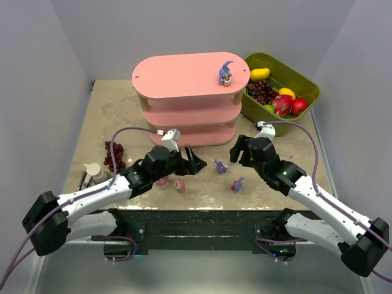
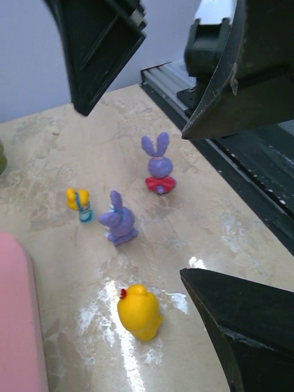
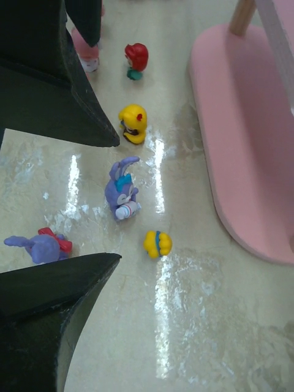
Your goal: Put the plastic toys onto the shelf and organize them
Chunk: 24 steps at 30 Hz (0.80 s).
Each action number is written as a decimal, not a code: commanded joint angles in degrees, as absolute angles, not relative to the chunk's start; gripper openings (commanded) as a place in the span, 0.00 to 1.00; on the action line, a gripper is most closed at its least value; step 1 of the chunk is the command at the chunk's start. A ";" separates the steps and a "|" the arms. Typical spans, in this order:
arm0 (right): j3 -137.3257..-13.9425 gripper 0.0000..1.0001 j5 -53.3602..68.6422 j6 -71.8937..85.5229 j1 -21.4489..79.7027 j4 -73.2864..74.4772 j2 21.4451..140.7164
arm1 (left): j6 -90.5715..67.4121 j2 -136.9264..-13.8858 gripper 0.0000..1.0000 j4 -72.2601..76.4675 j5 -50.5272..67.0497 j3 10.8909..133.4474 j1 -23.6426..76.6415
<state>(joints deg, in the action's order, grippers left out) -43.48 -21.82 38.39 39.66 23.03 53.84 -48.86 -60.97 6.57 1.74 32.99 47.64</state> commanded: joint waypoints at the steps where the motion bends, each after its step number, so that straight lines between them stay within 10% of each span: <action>1: -42.63 0.75 -29.35 43.24 39.29 25.39 49.58 | -52.99 -68.44 0.87 11.51 -11.59 39.72 52.46; 24: -42.10 0.77 -31.82 40.52 39.37 30.94 39.99 | -58.89 -97.12 0.73 11.52 -23.28 56.51 61.00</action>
<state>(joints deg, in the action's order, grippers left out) -42.59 -29.26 41.58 39.62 30.13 41.54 -58.04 -95.46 11.40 -17.37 53.06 60.49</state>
